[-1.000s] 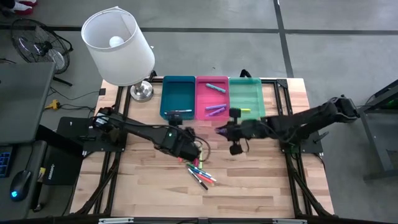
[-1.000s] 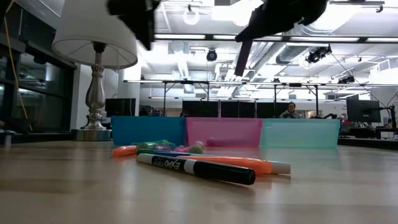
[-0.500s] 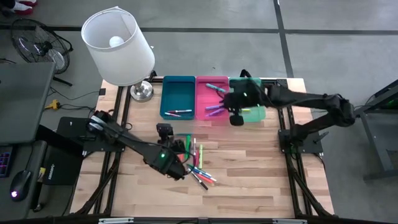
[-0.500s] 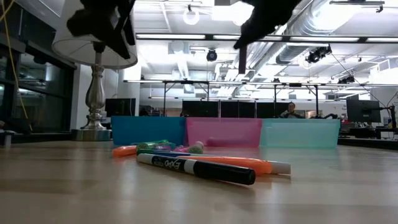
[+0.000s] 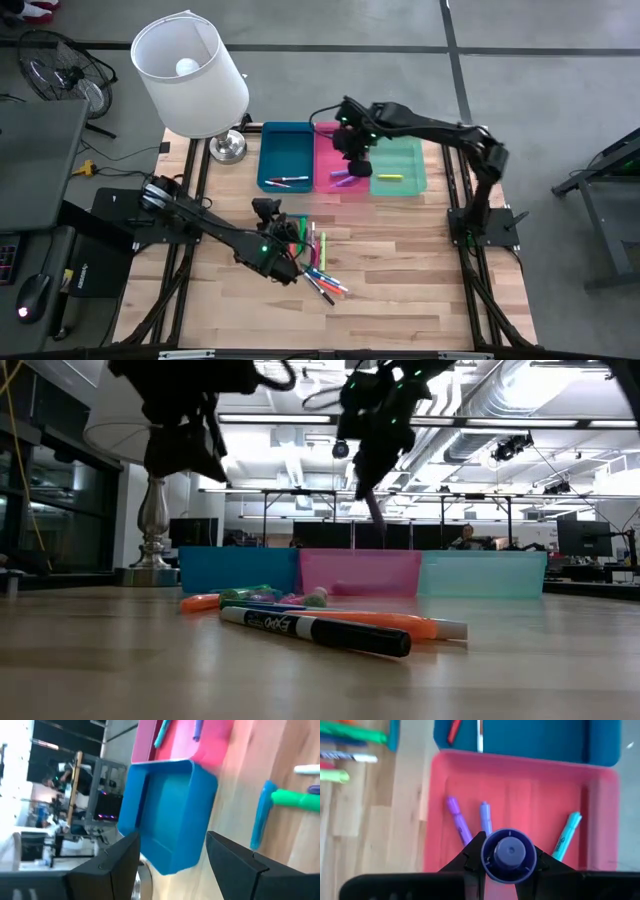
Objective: Pick & Place Markers
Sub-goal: Put the violet highlighter into the pink bin
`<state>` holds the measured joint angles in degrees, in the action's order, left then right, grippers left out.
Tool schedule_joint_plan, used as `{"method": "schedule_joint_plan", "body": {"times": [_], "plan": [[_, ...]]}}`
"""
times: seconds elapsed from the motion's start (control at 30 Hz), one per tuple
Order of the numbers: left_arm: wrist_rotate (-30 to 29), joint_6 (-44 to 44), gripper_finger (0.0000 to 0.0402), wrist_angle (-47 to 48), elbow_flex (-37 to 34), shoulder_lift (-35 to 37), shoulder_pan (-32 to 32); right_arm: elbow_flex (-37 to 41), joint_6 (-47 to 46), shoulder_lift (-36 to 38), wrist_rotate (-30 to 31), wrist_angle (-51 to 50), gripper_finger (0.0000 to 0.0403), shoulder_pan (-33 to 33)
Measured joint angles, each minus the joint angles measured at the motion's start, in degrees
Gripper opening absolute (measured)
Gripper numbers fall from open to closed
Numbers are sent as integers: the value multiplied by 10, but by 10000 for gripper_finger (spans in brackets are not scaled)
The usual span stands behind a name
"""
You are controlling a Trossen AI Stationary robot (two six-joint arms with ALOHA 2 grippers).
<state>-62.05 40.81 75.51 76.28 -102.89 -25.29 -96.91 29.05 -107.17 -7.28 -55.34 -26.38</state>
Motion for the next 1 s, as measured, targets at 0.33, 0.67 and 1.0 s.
{"method": "schedule_joint_plan", "body": {"times": [0.33, 0.67, 1.0], "plan": [[150, -174, 220, -379, -244, 210, 52, -89, 36, -82, -1, -52, 54, -14], [247, -260, 220, -780, -511, 404, 81, -91, 49, -84, -6, -47, 54, -15], [270, -301, 220, -938, -552, 409, 81, -92, 45, -124, -26, -53, 54, -15]]}}
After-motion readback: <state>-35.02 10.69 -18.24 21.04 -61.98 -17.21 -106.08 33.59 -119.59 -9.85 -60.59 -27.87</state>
